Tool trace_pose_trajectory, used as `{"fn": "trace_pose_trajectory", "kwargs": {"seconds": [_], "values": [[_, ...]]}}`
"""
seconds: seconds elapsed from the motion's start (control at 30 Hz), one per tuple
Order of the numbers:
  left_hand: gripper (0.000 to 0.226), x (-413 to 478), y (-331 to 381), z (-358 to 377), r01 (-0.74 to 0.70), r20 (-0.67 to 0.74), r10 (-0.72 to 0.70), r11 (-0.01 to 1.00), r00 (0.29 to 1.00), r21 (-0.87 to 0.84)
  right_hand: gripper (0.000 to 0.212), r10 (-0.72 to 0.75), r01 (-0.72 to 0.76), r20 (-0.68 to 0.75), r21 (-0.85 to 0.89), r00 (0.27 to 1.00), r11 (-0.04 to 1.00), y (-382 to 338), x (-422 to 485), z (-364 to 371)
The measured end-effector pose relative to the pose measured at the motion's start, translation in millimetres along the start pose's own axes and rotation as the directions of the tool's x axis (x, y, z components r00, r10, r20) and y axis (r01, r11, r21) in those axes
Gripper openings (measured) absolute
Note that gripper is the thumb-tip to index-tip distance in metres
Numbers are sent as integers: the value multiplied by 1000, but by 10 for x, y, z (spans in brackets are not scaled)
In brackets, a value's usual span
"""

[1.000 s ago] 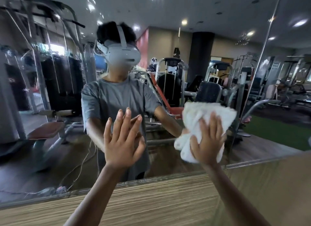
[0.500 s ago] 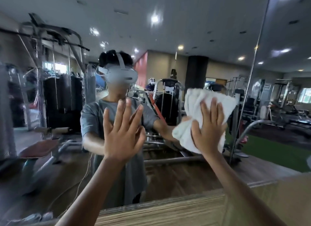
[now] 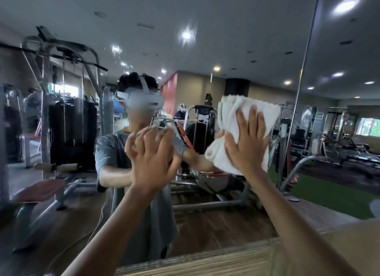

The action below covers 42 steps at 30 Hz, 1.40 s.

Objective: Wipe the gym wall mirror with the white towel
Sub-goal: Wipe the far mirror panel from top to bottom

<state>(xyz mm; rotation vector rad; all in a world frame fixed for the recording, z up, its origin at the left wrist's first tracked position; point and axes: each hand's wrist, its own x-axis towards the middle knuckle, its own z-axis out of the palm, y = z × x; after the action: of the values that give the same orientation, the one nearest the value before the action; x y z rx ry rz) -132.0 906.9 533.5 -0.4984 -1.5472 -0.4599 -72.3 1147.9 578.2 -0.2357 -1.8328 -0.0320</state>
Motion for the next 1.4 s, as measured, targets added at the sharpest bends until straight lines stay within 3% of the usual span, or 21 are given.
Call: {"fn": "trace_pose_trajectory", "kwargs": {"seconds": [0.1, 0.17, 0.23, 0.27, 0.33, 0.43, 0.5, 0.53, 0.6, 0.67, 0.73, 0.8, 0.93, 1.03, 1.1, 1.23, 1.27, 1.3, 1.4], "values": [[45, 468, 12, -55, -22, -20, 20, 996, 1000, -86, 68, -29, 28, -74, -11, 997, 1000, -360, 173, 10], [53, 585, -54, -34, -20, 46, 22, 999, 999, -42, 66, -269, 266, -53, -57, 962, 962, -375, -55, 67], [65, 529, -110, 18, -84, 115, 77, 995, 990, 61, 70, -512, 509, -12, -97, 859, 855, -102, -245, 106], [67, 503, -122, 32, -129, 138, 114, 987, 984, 101, 72, -563, 561, 13, -97, 826, 822, 79, -249, 92], [69, 493, -136, 63, -169, 156, 147, 975, 977, 145, 73, -496, 496, 23, -93, 868, 863, 290, -128, 32], [69, 516, -106, 71, -155, 160, 124, 968, 979, 198, 66, -179, 179, -32, -7, 983, 984, 146, 313, -90], [68, 501, -110, 73, -167, 142, 140, 965, 980, 202, 63, -19, 22, -54, 49, 998, 999, -136, 539, -119], [67, 496, -125, 75, -172, 135, 148, 966, 980, 192, 63, -9, 12, -72, 51, 997, 999, -268, 557, -107], [67, 498, -148, 78, -172, 134, 149, 968, 980, 180, 63, -142, 144, -93, 18, 986, 989, -406, 409, -47], [68, 512, -140, 69, -171, 143, 147, 971, 979, 168, 63, -367, 365, -65, -35, 928, 930, -292, 133, 27], [68, 504, -135, 56, -183, 157, 157, 969, 975, 167, 66, -482, 480, -23, -66, 876, 875, -36, -63, 35], [67, 490, -149, 55, -179, 143, 156, 969, 977, 168, 68, -409, 408, -2, -32, 913, 912, 155, -24, -19], [56, 865, -32, -14, -84, 37, 82, 994, 996, 71, 62, -77, 80, -49, 67, 996, 995, 5, 687, -211], [61, 1350, -44, -7, -110, -5, 110, 993, 994, 51, 63, -172, 174, -88, 21, 981, 984, -362, 1009, -263], [69, 1521, -150, 54, -152, 30, 149, 980, 988, 130, 66, -371, 367, -83, -62, 925, 928, -467, 880, -189], [67, 1486, -242, 112, -189, 66, 179, 957, 982, 221, 74, -692, 687, 33, -153, 722, 710, 44, 673, -156], [66, 1485, -228, 100, -189, 62, 180, 957, 982, 218, 74, -683, 680, 40, -158, 729, 716, 185, 750, -193], [66, 1483, -211, 93, -187, 61, 178, 958, 982, 218, 73, -624, 620, 27, -149, 781, 770, 265, 864, -232], [67, 1469, -188, 87, -179, 71, 166, 953, 984, 246, 66, -229, 227, -120, -32, 966, 973, 69, 1351, -338]]}}
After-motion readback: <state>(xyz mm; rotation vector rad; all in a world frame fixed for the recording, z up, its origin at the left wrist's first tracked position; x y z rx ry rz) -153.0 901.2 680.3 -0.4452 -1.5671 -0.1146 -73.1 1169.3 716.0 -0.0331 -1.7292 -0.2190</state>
